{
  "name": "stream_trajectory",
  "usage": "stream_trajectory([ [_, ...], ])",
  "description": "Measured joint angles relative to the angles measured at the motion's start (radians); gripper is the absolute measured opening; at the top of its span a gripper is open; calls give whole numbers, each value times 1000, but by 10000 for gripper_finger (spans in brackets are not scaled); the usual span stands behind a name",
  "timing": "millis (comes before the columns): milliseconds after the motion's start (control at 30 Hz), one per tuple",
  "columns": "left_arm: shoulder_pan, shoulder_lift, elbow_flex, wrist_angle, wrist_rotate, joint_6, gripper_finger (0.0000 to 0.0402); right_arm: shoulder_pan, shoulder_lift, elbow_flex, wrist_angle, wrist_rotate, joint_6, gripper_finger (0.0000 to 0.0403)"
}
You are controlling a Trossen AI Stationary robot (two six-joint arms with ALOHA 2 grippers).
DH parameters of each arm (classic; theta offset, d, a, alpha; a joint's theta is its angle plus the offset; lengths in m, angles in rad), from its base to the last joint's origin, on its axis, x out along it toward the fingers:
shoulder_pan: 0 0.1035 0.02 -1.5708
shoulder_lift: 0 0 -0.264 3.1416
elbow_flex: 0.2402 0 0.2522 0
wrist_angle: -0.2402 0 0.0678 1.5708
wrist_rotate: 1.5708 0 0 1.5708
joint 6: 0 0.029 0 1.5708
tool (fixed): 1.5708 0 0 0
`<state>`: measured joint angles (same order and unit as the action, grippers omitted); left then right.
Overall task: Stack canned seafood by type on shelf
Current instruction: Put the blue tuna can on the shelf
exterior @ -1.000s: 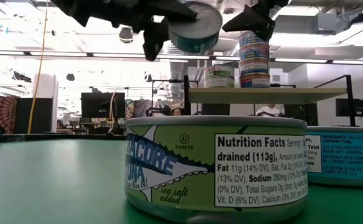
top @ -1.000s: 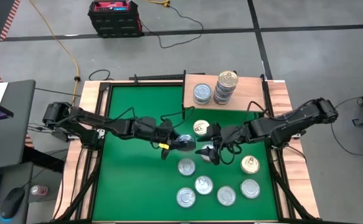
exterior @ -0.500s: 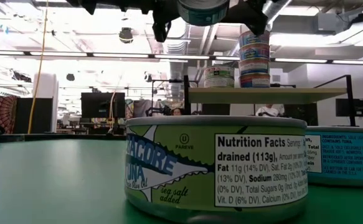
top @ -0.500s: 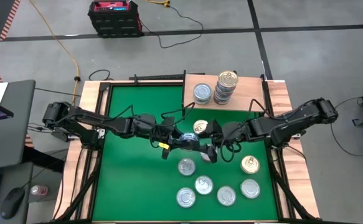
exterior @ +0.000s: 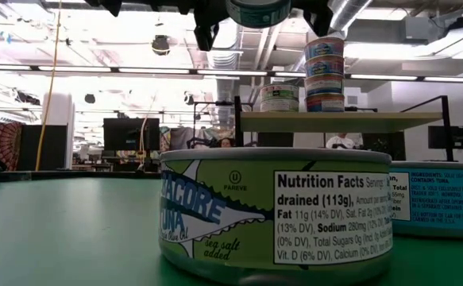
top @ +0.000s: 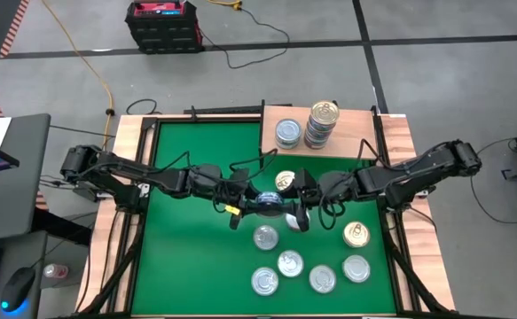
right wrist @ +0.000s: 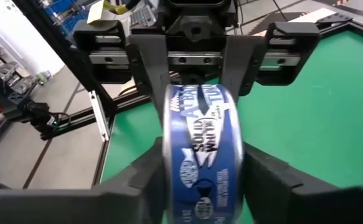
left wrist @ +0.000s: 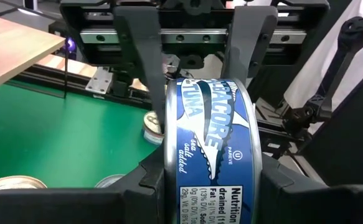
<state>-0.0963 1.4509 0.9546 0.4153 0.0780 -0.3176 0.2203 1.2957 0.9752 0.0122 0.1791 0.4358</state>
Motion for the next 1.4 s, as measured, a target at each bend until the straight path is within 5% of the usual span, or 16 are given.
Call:
stream_trajectory([
  [200,-6,0,0,-12,-60,-11,145,-1,0,0,-4,-16,-2,164],
  [600,7,-75,1,-61,-127,-9,309,0,-133,0,-325,-23,149,174],
  [933,-4,-141,-6,-116,-176,-53,315,-49,-407,0,-762,17,457,177],
  [1133,-52,-65,-50,62,-192,-89,316,-156,-531,0,-905,83,594,171],
  [1400,-110,-44,-51,61,-299,-80,316,-333,-623,0,-1126,84,719,180],
])
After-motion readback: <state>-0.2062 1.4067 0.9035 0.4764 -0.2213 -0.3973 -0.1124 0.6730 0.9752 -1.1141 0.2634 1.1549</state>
